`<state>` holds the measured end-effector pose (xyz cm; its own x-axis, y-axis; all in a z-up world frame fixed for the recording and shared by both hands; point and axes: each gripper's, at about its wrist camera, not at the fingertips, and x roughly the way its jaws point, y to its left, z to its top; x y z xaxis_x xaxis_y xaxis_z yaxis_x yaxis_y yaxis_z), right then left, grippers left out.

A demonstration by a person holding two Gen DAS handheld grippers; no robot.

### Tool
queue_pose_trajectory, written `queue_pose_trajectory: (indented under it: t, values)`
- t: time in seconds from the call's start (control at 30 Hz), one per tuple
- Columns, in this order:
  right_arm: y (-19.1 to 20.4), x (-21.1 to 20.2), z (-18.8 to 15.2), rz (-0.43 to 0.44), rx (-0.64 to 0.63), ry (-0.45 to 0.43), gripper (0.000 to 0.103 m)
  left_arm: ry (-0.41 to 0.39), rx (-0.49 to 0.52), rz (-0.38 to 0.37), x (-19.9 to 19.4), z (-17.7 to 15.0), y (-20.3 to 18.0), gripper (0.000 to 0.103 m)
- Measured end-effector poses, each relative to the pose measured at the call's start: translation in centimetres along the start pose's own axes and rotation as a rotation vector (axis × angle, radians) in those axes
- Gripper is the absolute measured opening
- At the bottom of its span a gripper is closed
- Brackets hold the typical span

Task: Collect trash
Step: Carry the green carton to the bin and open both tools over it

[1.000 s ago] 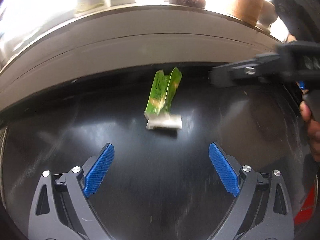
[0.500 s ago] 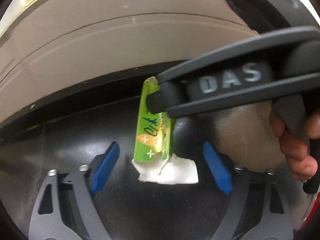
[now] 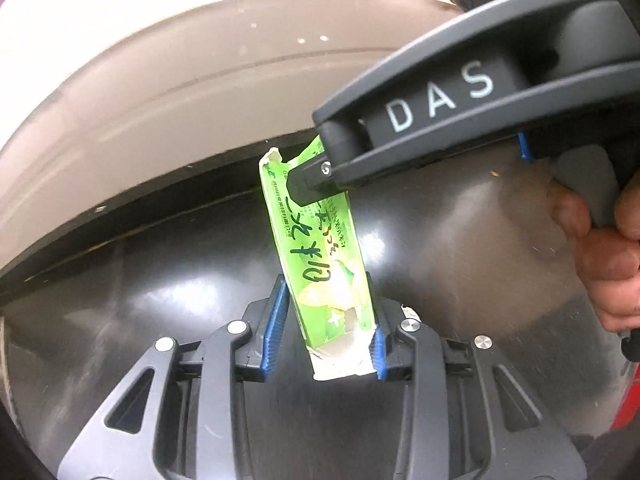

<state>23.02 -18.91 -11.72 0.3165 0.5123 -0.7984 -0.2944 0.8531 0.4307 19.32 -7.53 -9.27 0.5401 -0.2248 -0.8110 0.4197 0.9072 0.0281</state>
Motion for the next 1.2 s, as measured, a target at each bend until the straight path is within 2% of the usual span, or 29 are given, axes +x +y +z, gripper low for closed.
queue_pose_trajectory:
  t: [0.27, 0.47, 0.53, 0.83, 0.93, 1.2]
  values:
    - [7.1, -4.0, -6.6, 0.025, -0.092, 0.010, 0.036, -0.024, -0.031, 0.055, -8.1, -5.4, -1.7, 0.035]
    - [12.8, -4.1, -11.1, 0.054, -0.156, 0.039, 0.036, -0.022, -0.091, 0.111, -12.8, -10.6, -1.7, 0.035]
    - [15.8, -3.5, -12.6, 0.068, -0.188, 0.052, 0.036, -0.023, -0.113, 0.132, -14.2, -12.4, -1.3, 0.035]
    - [29.6, 0.0, -17.5, 0.160, -0.363, 0.132, 0.036, -0.022, -0.268, 0.280, -22.2, -22.0, 3.5, 0.035]
    - [35.1, 1.9, -19.2, 0.209, -0.440, 0.171, 0.036, -0.011, -0.350, 0.360, -25.5, -27.4, 6.3, 0.035]
    - [49.9, 8.1, -25.8, 0.339, -0.671, 0.314, 0.036, 0.030, -0.577, 0.528, -31.7, -39.3, 12.7, 0.035]
